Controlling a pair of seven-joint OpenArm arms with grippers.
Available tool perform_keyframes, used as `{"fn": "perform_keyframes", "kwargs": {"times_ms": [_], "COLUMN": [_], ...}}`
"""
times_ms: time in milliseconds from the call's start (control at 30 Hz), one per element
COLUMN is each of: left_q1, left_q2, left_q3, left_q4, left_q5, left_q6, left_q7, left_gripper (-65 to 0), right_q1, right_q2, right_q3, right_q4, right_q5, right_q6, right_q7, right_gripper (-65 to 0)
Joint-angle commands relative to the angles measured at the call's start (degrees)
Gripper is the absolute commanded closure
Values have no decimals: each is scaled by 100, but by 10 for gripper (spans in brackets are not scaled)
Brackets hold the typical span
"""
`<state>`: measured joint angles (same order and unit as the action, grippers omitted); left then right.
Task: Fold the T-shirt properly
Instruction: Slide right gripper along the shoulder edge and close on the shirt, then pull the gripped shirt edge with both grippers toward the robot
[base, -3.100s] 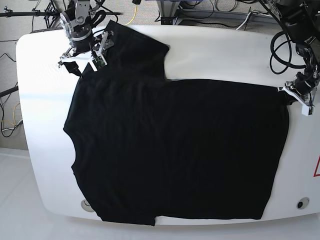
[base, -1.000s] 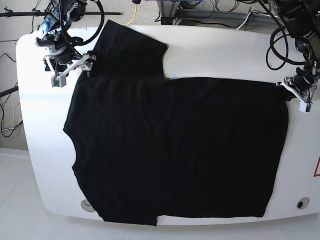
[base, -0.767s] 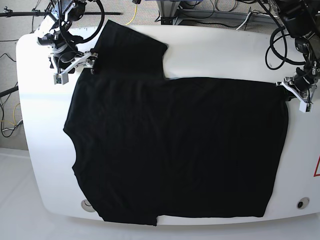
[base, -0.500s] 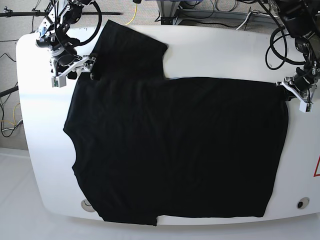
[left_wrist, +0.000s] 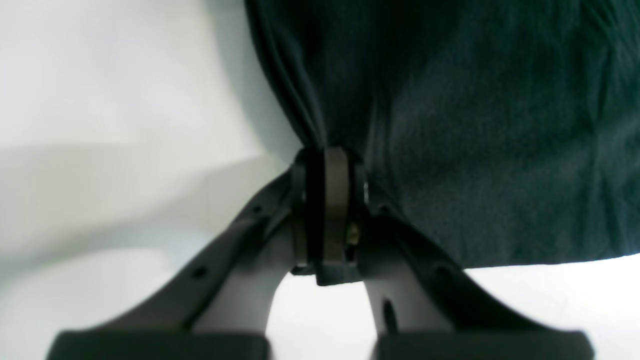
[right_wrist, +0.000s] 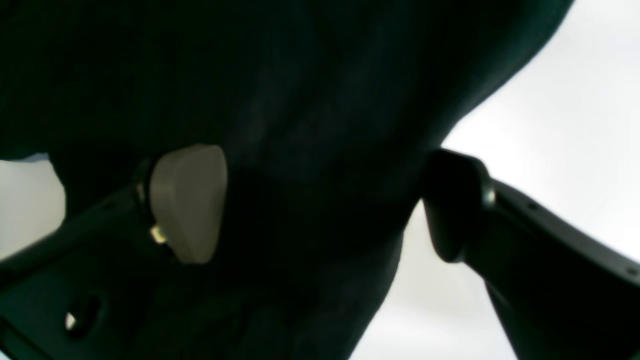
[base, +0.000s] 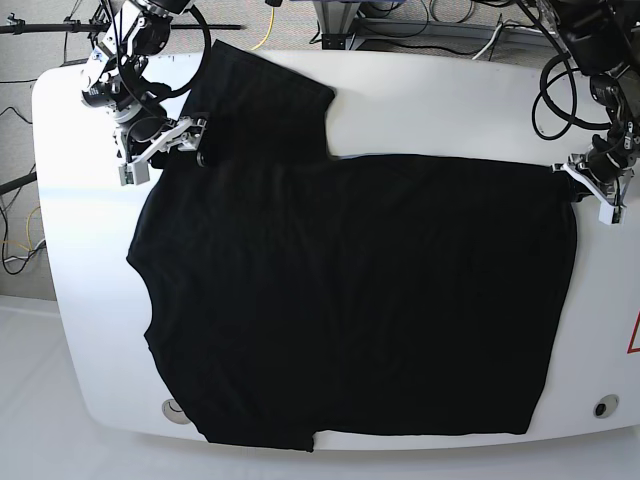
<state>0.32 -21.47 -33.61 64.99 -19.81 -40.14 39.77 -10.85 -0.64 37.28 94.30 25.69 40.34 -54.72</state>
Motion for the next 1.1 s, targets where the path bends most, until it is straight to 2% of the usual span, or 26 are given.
{"fn": "perform_keyframes", "kwargs": {"times_ms": [0, 67, 133, 233, 267, 367, 700, 867, 1067], "left_q1": [17, 17, 17, 17, 17, 17, 25, 360, 764], "left_q2": [-81, -81, -81, -81, -81, -81, -81, -81, -81], "left_q3": [-11, -11, -11, -11, -11, -11, -64, -213, -213], "left_q4": [28, 28, 28, 28, 28, 28, 248, 828, 1611], "left_q5": [184, 184, 184, 184, 184, 184, 131, -230, -801], "left_q6": [14, 14, 14, 14, 14, 14, 14, 14, 14], "left_q7": [230, 230, 230, 230, 230, 230, 230, 230, 239], "left_gripper": [-8, -8, -8, -8, -8, -8, -3, -3, -3], "right_q1": [-1, 17, 26, 61, 96, 131, 87, -203, -466], "right_q2": [-10, -10, -10, -10, -10, 16, 16, 16, 16], "right_q3": [-5, -13, -13, -13, -13, -5, 31, 22, 31], "right_q4": [-10, -10, -10, -10, -10, -28, 376, 842, 1229], "right_q5": [-121, -130, -139, -147, -156, -226, -754, -939, -965], "right_q6": [-34, -34, -34, -34, -34, -34, -34, -34, -34], "right_q7": [-247, -247, -238, -229, -229, -220, -62, 289, 333], "right_gripper": [-567, -519, -440, -266, -183, 0, 0, 0, 0]}}
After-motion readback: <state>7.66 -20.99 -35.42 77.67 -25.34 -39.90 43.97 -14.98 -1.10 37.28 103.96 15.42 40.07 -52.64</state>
